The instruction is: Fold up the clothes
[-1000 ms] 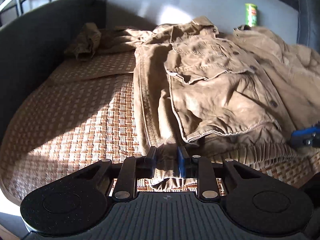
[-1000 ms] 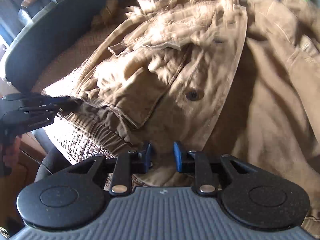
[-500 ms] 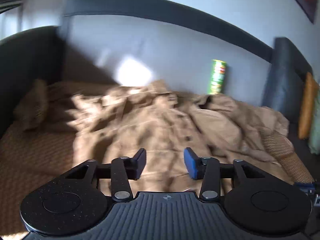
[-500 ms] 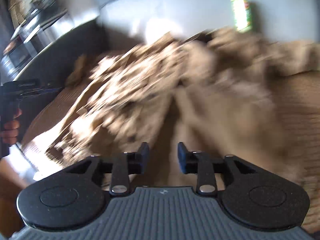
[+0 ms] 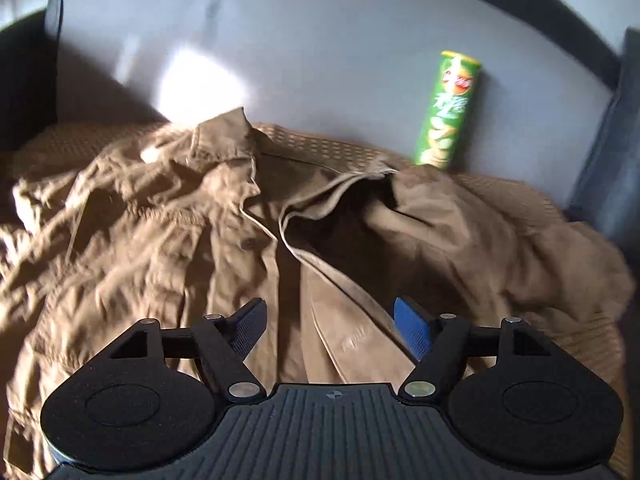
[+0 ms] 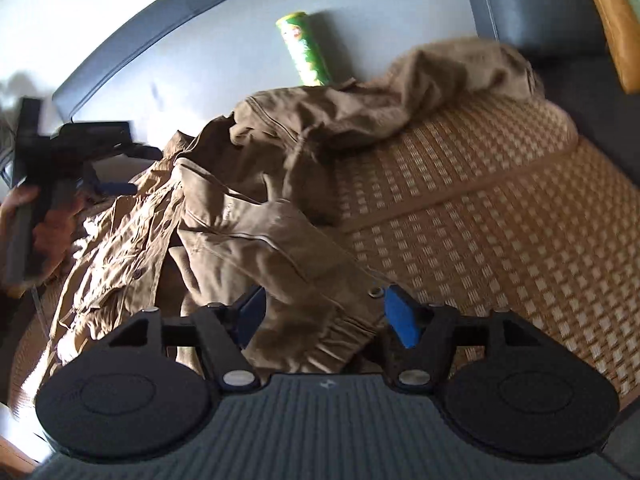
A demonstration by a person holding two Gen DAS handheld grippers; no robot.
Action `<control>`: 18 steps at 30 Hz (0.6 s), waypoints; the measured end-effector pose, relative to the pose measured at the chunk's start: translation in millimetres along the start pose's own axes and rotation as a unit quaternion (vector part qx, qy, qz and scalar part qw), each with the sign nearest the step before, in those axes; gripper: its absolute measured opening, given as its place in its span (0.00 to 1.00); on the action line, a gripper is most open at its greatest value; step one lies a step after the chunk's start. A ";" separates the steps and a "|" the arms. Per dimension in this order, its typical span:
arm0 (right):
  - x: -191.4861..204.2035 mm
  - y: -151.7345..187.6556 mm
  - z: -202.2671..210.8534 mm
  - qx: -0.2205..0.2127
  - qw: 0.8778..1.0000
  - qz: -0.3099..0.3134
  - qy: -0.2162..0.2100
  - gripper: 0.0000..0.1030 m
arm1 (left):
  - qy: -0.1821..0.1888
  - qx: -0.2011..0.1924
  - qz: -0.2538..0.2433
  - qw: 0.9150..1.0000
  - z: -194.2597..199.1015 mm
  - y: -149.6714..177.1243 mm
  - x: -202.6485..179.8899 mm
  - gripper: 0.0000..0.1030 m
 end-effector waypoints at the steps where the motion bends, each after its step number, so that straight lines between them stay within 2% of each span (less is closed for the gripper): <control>1: -5.7 0.8 -1.1 0.002 1.000 -0.012 -0.001 0.69 | -0.014 0.003 -0.013 1.000 -6.6 -2.5 -5.1 0.79; 5: -29.4 6.1 -1.5 0.011 0.998 -0.067 -0.014 0.69 | -0.044 0.017 -0.059 0.997 -28.7 -1.9 -15.2 0.80; 7: -40.8 12.0 -1.6 0.014 0.993 -0.112 -0.036 0.69 | -0.032 0.028 -0.052 0.998 -36.6 0.1 -13.0 0.77; 8: -46.3 15.0 -1.8 0.016 0.990 -0.135 -0.048 0.69 | -0.023 0.034 -0.046 0.998 -40.0 0.8 -11.5 0.69; 9: -48.6 17.0 -2.3 0.014 0.988 -0.146 -0.056 0.69 | -0.015 0.043 -0.037 0.998 -42.2 0.9 -9.9 0.64; 11: -49.9 19.9 -3.7 0.007 0.985 -0.158 -0.067 0.69 | 0.005 0.057 -0.025 0.998 -44.2 0.6 -7.2 0.41; 12: -49.3 18.3 -6.4 0.005 0.986 -0.154 -0.069 0.69 | 0.007 0.058 -0.028 0.998 -44.2 0.4 -7.3 0.34; 13: -47.9 15.2 -10.1 0.003 0.987 -0.144 -0.068 0.69 | 0.008 0.059 -0.030 0.998 -44.2 0.3 -7.6 0.23; 16: -49.5 5.0 -26.8 0.008 0.989 -0.134 -0.068 0.68 | 0.012 0.059 -0.041 0.997 -43.6 1.0 -7.5 0.05; 17: -51.8 1.6 -32.9 0.012 0.988 -0.139 -0.067 0.66 | 0.014 0.058 -0.044 0.997 -42.7 1.5 -6.9 0.03; 18: -51.6 -1.5 -34.1 0.010 0.989 -0.135 -0.062 0.43 | 0.018 0.056 -0.045 0.997 -40.3 1.3 -3.9 0.02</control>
Point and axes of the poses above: each gripper's, at about its wrist camera, not at the fingertips, and z roughly against the way its jaws point, x to its left, y to its underside, the point moved 3 cm from there along -z, roughly the way its jaws point, and after that the axes turned 11 degrees about -y, right-handed, at the moved point
